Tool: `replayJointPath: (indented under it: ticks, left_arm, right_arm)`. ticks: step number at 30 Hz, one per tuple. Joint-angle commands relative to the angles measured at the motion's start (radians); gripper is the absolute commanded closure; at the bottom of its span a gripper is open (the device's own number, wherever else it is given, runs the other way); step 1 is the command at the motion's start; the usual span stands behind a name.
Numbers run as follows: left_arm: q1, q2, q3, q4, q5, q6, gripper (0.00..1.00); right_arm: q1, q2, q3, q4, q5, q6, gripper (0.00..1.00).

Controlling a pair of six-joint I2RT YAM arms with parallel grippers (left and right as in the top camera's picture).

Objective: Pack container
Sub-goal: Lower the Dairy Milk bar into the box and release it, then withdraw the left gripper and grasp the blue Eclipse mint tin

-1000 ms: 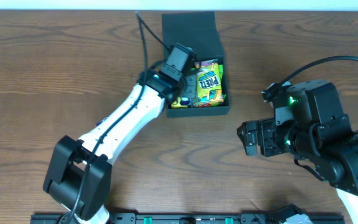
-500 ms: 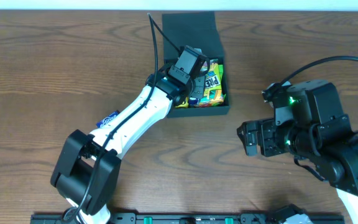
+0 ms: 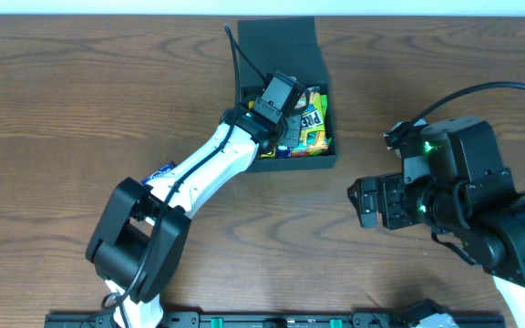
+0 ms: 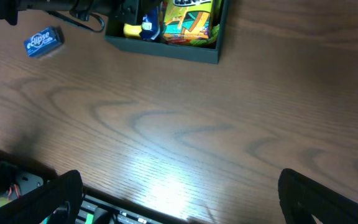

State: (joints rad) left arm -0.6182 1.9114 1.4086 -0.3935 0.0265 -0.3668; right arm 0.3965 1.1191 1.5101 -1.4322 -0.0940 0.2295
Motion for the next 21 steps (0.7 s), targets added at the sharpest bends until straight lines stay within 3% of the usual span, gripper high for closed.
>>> replayJointPath:
  ticks: [1,2,5,13,21]
  left_arm:
    - [0.003,0.006,0.023,0.010,-0.008,-0.008,0.54]
    - [0.003,0.006,0.023,0.014,-0.008,-0.007,0.47]
    - [0.003,0.000,0.032,0.006,-0.007,-0.007,0.42]
    - [0.007,-0.150,0.051,-0.022,-0.042,0.031,0.41]
    - [0.106,-0.359,0.051,-0.288,-0.253,0.030,0.38]
  right_arm:
    - [-0.010,0.000,0.010,-0.001,0.000,-0.010,0.01]
    - [-0.010,0.000,0.010,-0.001,0.000,-0.010,0.01]
    - [-0.010,0.000,0.010,-0.001,0.000,-0.010,0.01]
    - [-0.010,-0.001,0.010,-0.001,0.000,-0.010,0.01]
    - [-0.010,-0.001,0.010,-0.001,0.000,-0.010,0.01]
